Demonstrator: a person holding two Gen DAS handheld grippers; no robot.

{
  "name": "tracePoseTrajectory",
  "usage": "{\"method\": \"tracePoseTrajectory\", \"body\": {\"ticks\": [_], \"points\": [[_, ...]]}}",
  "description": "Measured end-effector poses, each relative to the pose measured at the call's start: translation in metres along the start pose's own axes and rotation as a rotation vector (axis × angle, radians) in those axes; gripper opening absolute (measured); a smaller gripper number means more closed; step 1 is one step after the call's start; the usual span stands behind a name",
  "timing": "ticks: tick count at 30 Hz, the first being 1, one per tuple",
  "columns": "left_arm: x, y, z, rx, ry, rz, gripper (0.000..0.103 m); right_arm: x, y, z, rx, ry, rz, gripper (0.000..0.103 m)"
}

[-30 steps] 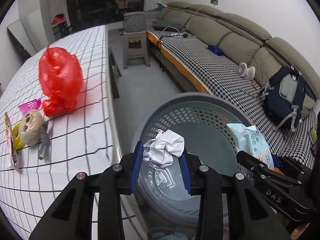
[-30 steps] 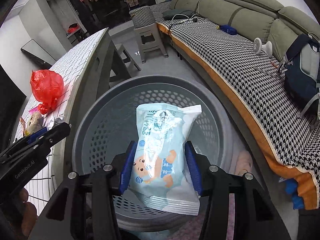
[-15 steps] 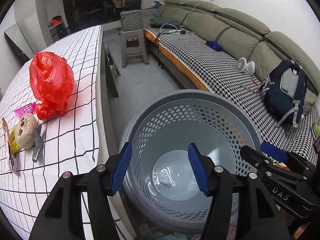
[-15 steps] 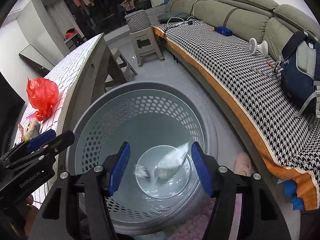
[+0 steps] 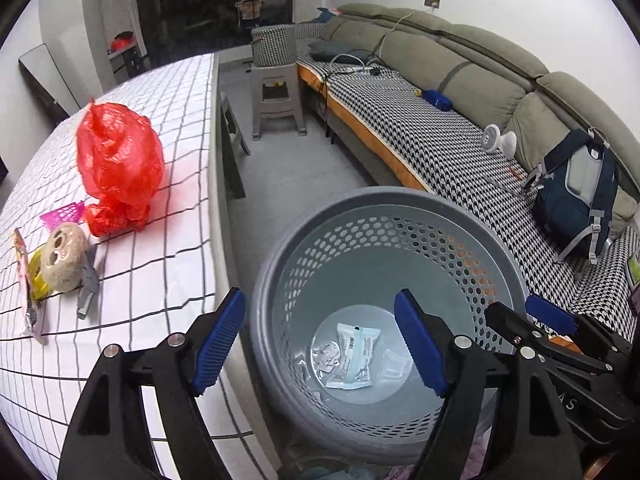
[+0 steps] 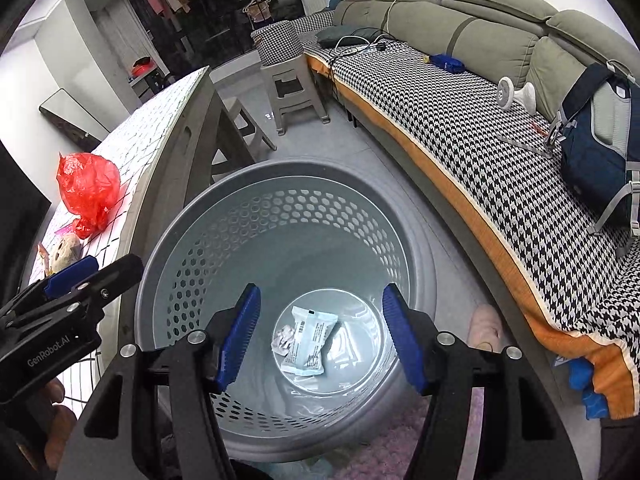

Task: Collect trash
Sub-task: 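Withdraw both open grippers from the basket back toward the bed, then reach the right gripper to the grey cloth strip and grasp it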

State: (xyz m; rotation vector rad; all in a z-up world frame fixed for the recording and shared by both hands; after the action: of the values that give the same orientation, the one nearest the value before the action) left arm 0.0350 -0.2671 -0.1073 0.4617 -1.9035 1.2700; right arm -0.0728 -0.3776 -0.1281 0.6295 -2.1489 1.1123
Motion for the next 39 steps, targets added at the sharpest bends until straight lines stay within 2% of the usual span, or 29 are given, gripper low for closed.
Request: {"method": "tracePoseTrajectory", "body": {"ticks": [8, 12, 22, 30, 39], "points": [[0.011, 0.001, -0.011, 0.023, -0.006, 0.02, 0.08, 0.01, 0.002, -0.008, 0.015, 0.009, 0.019, 0.061], [0.021, 0.001, -0.02, 0.044, -0.006, 0.046, 0.088, 0.017, 0.003, -0.013, 0.024, 0.003, 0.035, 0.065], [0.046, -0.002, -0.051, 0.098, -0.033, 0.105, 0.095, 0.027, 0.005, -0.043, 0.074, -0.031, 0.064, 0.068], [0.054, 0.005, -0.1, 0.169, -0.091, 0.128, 0.096, 0.019, 0.006, -0.083, 0.137, -0.086, 0.065, 0.07], [0.049, 0.023, -0.172, 0.273, -0.188, 0.108, 0.096, -0.016, 0.003, -0.143, 0.219, -0.164, 0.025, 0.072]]}}
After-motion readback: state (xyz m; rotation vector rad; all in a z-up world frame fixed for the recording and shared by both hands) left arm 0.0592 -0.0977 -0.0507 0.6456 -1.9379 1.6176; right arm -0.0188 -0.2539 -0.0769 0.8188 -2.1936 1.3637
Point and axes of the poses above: each gripper's, at about its wrist camera, not at the fingertips, and x roughly against the way its jaws point, z to its right, y to its underside, the point moved 9 cm from there along -x, roughly the way its jaws point, and after that the axes turned 14 degrees about -y, right-handed, at the moved point
